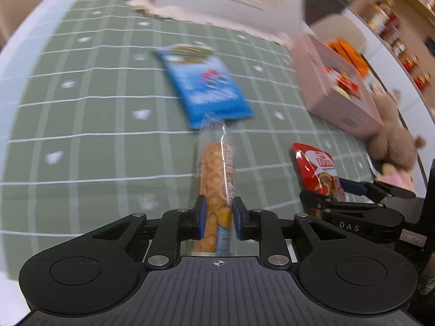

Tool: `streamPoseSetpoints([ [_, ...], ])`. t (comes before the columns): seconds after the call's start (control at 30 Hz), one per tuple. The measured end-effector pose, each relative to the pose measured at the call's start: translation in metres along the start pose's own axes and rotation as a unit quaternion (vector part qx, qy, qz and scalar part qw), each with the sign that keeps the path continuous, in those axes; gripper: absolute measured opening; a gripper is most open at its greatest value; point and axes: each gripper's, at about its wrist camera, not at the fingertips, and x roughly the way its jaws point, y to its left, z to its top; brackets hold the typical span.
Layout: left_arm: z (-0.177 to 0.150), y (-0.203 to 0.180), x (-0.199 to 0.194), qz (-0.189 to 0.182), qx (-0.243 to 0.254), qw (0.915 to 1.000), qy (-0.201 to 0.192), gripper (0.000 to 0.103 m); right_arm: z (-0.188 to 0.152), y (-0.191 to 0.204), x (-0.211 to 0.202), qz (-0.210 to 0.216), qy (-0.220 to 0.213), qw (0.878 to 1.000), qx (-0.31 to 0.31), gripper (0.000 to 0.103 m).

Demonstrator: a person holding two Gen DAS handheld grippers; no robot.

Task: Organize snacks
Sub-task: 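Grasp the long bread-stick packet with the left gripper while the right grasps the duck packet, then lift the bread-stick packet with the left gripper while the right lifts the red duck packet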

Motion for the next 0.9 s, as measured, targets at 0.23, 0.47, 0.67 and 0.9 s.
streamPoseSetpoints([
  [0.23,-0.001,-0.057,0.023,0.041,0.084,0.9955,0.014,0.033,-0.016,-0.037,0.001,-0.021,0.0,0.999,0.04,0.1],
  [0.47,-0.007,-0.055,0.034,0.061,0.069,0.995,0.038,0.038,-0.015,-0.041,0.006,-0.028,-0.027,0.998,0.044,0.103],
  [0.67,-0.01,-0.061,0.037,0.061,0.083,0.9939,0.04,0.038,-0.018,-0.04,0.008,-0.026,-0.056,0.997,0.036,0.103],
  [0.9,-0.012,-0.052,0.034,0.043,0.05,0.9976,0.02,0.038,-0.023,-0.035,0.005,-0.029,-0.052,0.997,0.041,0.103],
])
